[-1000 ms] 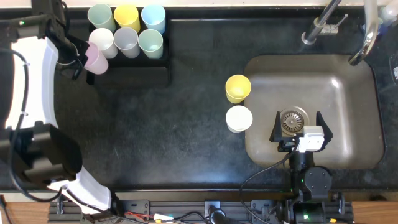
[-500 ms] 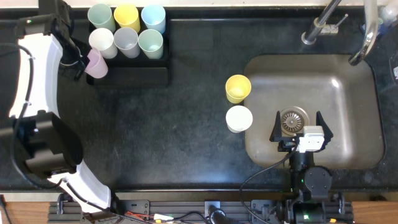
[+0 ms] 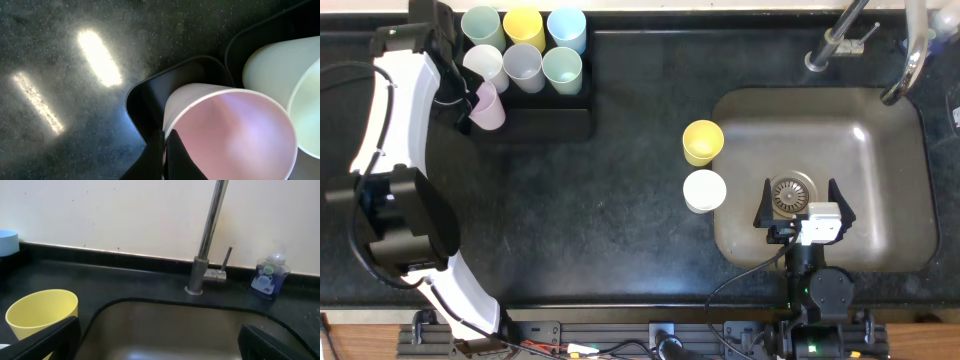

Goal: Store Cups

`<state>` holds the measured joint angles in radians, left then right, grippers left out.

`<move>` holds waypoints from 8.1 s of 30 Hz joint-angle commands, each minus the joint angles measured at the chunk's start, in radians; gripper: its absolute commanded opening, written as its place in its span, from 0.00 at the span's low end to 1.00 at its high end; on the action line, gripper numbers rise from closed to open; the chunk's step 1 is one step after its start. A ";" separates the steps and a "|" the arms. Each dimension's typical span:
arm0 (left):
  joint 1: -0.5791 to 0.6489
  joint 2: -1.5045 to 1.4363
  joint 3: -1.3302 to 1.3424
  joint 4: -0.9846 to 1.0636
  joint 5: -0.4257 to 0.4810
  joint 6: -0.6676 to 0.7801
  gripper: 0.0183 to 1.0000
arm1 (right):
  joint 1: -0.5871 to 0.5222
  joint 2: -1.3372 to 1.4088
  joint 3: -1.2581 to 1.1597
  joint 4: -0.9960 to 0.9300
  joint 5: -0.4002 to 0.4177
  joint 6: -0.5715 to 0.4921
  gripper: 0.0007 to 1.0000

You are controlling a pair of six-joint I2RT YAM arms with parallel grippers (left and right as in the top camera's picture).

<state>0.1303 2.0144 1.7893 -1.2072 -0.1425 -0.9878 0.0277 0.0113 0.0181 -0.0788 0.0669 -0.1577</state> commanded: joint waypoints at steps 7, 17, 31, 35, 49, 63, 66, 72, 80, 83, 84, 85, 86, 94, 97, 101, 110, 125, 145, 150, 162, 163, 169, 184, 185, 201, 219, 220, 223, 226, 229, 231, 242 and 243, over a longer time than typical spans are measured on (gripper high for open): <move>-0.005 0.011 -0.010 0.002 -0.008 -0.011 0.91 | 0.005 -0.008 -0.013 0.005 0.001 0.008 1.00; -0.078 -0.053 -0.010 -0.009 0.037 0.031 1.00 | 0.005 -0.008 -0.013 0.006 0.001 0.008 1.00; -0.813 -0.130 -0.010 0.235 -0.190 0.001 1.00 | 0.005 -0.008 -0.013 0.006 0.001 0.008 1.00; -0.889 -0.120 -0.010 0.211 -0.182 -0.102 1.00 | 0.005 -0.008 -0.013 0.006 0.001 0.008 1.00; -0.894 -0.006 -0.010 0.174 0.017 -0.117 1.00 | 0.005 -0.008 -0.013 0.005 0.001 0.008 1.00; -0.876 0.062 -0.010 0.175 0.106 -0.118 0.98 | 0.005 -0.008 -0.013 0.006 0.001 0.008 0.99; -0.869 0.065 -0.010 0.183 0.111 -0.118 0.54 | 0.005 -0.008 -0.013 0.006 0.001 0.008 1.00; -0.862 0.065 -0.010 0.202 0.104 -0.118 0.02 | 0.005 -0.008 -0.013 0.006 0.001 0.008 1.00; -0.843 0.062 -0.010 0.210 0.099 -0.118 0.02 | 0.005 -0.008 -0.013 0.006 0.001 0.008 0.99; -0.816 0.031 -0.009 0.203 0.087 -0.117 0.02 | 0.005 -0.008 -0.013 0.005 0.001 0.008 1.00; -0.803 0.015 -0.009 0.198 0.080 -0.118 0.02 | 0.005 -0.008 -0.013 0.006 0.001 0.008 1.00; -0.786 -0.007 -0.009 0.191 0.074 -0.118 0.02 | 0.005 -0.008 -0.013 0.006 0.001 0.008 1.00; -0.765 -0.033 -0.009 0.178 0.068 -0.118 0.02 | 0.005 -0.008 -0.013 0.006 0.001 0.008 1.00; -0.494 -0.204 -0.009 0.034 0.054 -0.122 0.02 | 0.005 -0.008 -0.013 0.006 0.001 0.008 1.00; -0.373 -0.224 -0.009 -0.003 0.056 -0.122 0.02 | 0.005 -0.008 -0.013 0.006 0.001 0.008 1.00; -0.258 -0.220 -0.012 -0.047 0.062 -0.122 0.02 | 0.005 -0.008 -0.013 0.006 0.001 0.008 1.00; -0.155 -0.218 -0.095 -0.077 0.062 -0.127 0.02 | 0.005 -0.008 -0.013 0.006 0.001 0.008 1.00; -0.153 -0.189 -0.168 0.031 0.006 -0.148 0.02 | 0.005 -0.008 -0.013 0.006 0.001 0.008 1.00; -0.169 -0.089 -0.168 0.081 -0.009 -0.147 0.16 | 0.005 -0.008 -0.013 0.006 0.001 0.008 1.00; -0.173 -0.090 -0.168 0.076 -0.008 -0.146 1.00 | 0.005 -0.008 -0.013 0.006 0.001 0.008 0.99; -0.175 -0.462 -0.172 -0.119 -0.062 -0.012 1.00 | 0.005 -0.008 -0.013 0.006 0.001 0.008 1.00; -0.177 -0.520 -0.185 -0.145 -0.072 0.076 1.00 | 0.005 -0.008 -0.013 0.006 0.001 0.008 0.99; -0.180 -0.932 -0.521 -0.093 -0.101 0.518 1.00 | 0.005 -0.008 -0.013 0.006 0.001 0.008 1.00; -0.180 -1.834 -1.635 1.050 0.089 1.114 1.00 | 0.005 -0.008 -0.013 0.006 0.001 0.008 1.00; -0.180 -1.857 -1.660 1.079 0.090 1.110 1.00 | 0.005 -0.008 -0.013 0.006 0.001 0.008 1.00; -0.180 -2.012 -1.782 1.135 -0.002 1.005 1.00 | 0.005 -0.008 -0.013 0.006 0.001 0.008 1.00; -0.182 -2.012 -1.781 1.136 -0.005 0.956 1.00 | 0.005 -0.008 -0.013 0.006 0.001 0.008 1.00; -0.182 -2.012 -1.781 1.136 -0.005 0.957 1.00 | 0.005 -0.008 -0.013 0.006 0.001 0.008 1.00; -0.182 -2.012 -1.781 1.137 -0.005 0.957 1.00 | 0.005 -0.008 -0.013 0.006 0.001 0.008 1.00; -0.182 -2.012 -1.781 1.136 -0.005 0.957 1.00 | 0.005 -0.008 -0.013 0.006 0.001 0.008 1.00; -0.182 -2.012 -1.781 1.136 -0.005 0.957 1.00 | 0.005 -0.008 -0.013 0.005 0.001 0.008 1.00; -0.182 -2.012 -1.781 1.136 -0.005 0.957 1.00 | 0.005 -0.008 -0.013 0.006 0.001 0.008 1.00; -0.182 -2.012 -1.781 1.136 -0.005 0.957 1.00 | 0.005 -0.008 -0.013 0.006 0.001 0.008 0.99; -0.182 -2.012 -1.781 1.136 -0.005 0.956 1.00 | 0.005 -0.008 -0.013 0.006 0.001 0.008 1.00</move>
<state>-0.0399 0.0151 0.0170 -0.0776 -0.1322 -0.0204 0.0277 0.0113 0.0181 -0.0788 0.0669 -0.1570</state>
